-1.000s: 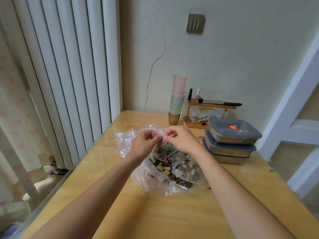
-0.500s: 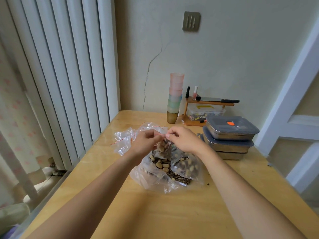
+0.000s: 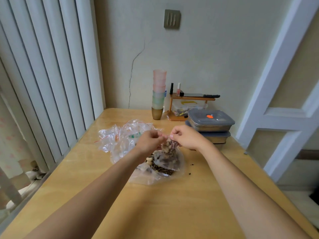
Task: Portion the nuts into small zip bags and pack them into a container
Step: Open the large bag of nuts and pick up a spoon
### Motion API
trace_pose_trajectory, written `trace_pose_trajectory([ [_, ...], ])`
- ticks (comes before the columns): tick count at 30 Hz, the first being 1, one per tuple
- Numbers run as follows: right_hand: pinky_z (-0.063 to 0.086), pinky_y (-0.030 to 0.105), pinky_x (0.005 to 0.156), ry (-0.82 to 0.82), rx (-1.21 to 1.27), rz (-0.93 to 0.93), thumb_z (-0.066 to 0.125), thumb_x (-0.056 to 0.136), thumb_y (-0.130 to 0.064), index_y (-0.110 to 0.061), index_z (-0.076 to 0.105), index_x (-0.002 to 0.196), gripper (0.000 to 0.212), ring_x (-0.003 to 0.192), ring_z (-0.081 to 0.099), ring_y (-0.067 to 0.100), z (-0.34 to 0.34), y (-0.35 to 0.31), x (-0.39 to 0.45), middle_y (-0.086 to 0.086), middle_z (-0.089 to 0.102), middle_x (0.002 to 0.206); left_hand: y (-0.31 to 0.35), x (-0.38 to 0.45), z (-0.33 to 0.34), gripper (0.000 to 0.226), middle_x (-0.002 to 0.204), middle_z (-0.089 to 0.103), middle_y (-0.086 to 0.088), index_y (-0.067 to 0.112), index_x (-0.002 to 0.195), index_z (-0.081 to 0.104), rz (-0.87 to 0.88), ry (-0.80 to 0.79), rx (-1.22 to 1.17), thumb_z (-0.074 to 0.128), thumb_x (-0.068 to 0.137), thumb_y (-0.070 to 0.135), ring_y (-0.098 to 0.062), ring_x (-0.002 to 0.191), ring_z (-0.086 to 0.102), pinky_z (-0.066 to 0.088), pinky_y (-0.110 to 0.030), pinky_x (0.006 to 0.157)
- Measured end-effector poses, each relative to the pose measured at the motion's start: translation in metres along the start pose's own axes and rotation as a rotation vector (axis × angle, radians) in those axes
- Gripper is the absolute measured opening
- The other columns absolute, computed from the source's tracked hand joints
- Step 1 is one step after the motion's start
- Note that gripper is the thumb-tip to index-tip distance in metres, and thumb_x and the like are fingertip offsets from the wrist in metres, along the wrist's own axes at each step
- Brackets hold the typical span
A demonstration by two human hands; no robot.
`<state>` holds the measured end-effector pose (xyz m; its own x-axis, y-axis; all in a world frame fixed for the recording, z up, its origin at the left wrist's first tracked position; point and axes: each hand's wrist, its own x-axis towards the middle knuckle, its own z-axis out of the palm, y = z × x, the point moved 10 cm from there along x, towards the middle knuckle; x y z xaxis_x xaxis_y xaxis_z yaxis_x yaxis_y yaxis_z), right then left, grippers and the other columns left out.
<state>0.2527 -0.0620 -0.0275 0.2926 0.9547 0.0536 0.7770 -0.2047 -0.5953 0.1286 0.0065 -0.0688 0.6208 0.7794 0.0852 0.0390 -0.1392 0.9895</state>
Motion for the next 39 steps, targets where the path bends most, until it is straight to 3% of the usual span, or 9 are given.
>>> trace_pose_trajectory([
  [3,0.046,0.028,0.067,0.031,-0.044,0.051,0.058,0.103,-0.023,-0.027,0.065,0.085,0.02,0.084,0.065,0.014,-0.015,0.028,-0.01,-0.005,0.07,0.09,-0.005,0.006,0.03,0.016,0.078,0.068,-0.01,0.001,0.091,0.071,-0.003,-0.027,0.052,0.068,0.096,0.015,-0.019,0.072,0.064,0.058,-0.036,0.074],
  [8,0.043,0.024,0.063,0.125,-0.072,0.172,0.062,0.099,-0.019,-0.028,0.066,0.078,0.023,0.086,0.066,0.013,-0.028,0.083,-0.021,-0.006,0.073,0.088,-0.011,0.019,0.072,0.016,0.075,0.074,-0.002,0.02,0.075,0.074,0.063,0.06,0.307,0.075,0.09,0.019,-0.008,0.065,0.063,0.054,-0.026,0.07],
  [16,0.041,0.027,0.07,0.497,-0.004,0.209,0.075,0.091,-0.017,-0.023,0.072,0.077,0.015,0.081,0.063,0.018,-0.047,0.132,-0.026,-0.002,0.07,0.079,-0.021,0.035,0.104,0.017,0.073,0.072,0.006,0.023,0.073,0.071,0.052,0.217,0.3,0.07,0.089,0.018,-0.011,0.075,0.066,0.051,-0.026,0.07],
  [20,0.055,0.035,0.076,0.575,0.049,0.21,0.075,0.09,-0.018,-0.024,0.068,0.083,0.012,0.078,0.068,0.022,-0.044,0.144,-0.024,0.0,0.066,0.082,-0.028,0.043,0.109,0.009,0.076,0.071,0.006,0.022,0.082,0.071,0.041,0.216,0.327,0.069,0.088,0.017,-0.011,0.075,0.066,0.049,-0.021,0.067],
  [24,0.051,0.035,0.084,0.634,0.05,0.249,0.076,0.091,-0.016,-0.012,0.061,0.099,0.017,0.098,0.059,0.022,-0.041,0.142,-0.03,0.002,0.061,0.103,-0.029,0.043,0.108,0.014,0.09,0.068,0.005,0.017,0.102,0.064,0.052,0.223,0.374,0.066,0.088,0.013,-0.013,0.085,0.064,0.046,-0.018,0.071],
  [29,0.042,0.037,0.064,0.816,-0.073,0.199,0.07,0.092,-0.01,-0.012,0.051,0.09,0.019,0.083,0.058,0.033,-0.042,0.101,-0.039,0.009,0.056,0.096,-0.003,0.033,0.092,0.017,0.09,0.064,0.005,0.014,0.103,0.061,0.181,0.248,0.355,0.059,0.089,0.005,-0.01,0.085,0.061,0.047,-0.017,0.073],
  [35,0.044,0.034,0.067,0.599,-0.04,-0.071,0.066,0.092,-0.007,-0.016,0.054,0.084,0.017,0.081,0.057,0.024,-0.001,0.026,0.008,0.003,0.059,0.09,0.009,0.026,0.024,0.013,0.079,0.063,0.004,0.014,0.088,0.062,0.255,0.383,0.434,0.059,0.084,0.002,-0.012,0.074,0.058,0.048,-0.026,0.068],
  [37,0.047,0.039,0.078,0.455,-0.089,-0.08,0.061,0.096,-0.012,-0.017,0.061,0.096,0.005,0.094,0.059,0.027,0.024,0.012,0.031,0.004,0.062,0.102,0.005,0.024,-0.011,0.011,0.083,0.061,0.003,0.014,0.089,0.061,0.242,0.469,0.498,0.058,0.085,0.004,-0.015,0.078,0.056,0.043,-0.026,0.066],
  [39,0.046,0.039,0.08,0.347,-0.138,0.001,0.053,0.101,-0.017,-0.02,0.062,0.111,0.014,0.1,0.058,0.029,0.045,0.008,0.051,0.007,0.06,0.112,0.0,0.02,-0.051,0.014,0.095,0.058,0.001,0.014,0.094,0.061,0.223,0.591,0.573,0.055,0.086,0.004,-0.017,0.091,0.053,0.039,-0.027,0.073],
])
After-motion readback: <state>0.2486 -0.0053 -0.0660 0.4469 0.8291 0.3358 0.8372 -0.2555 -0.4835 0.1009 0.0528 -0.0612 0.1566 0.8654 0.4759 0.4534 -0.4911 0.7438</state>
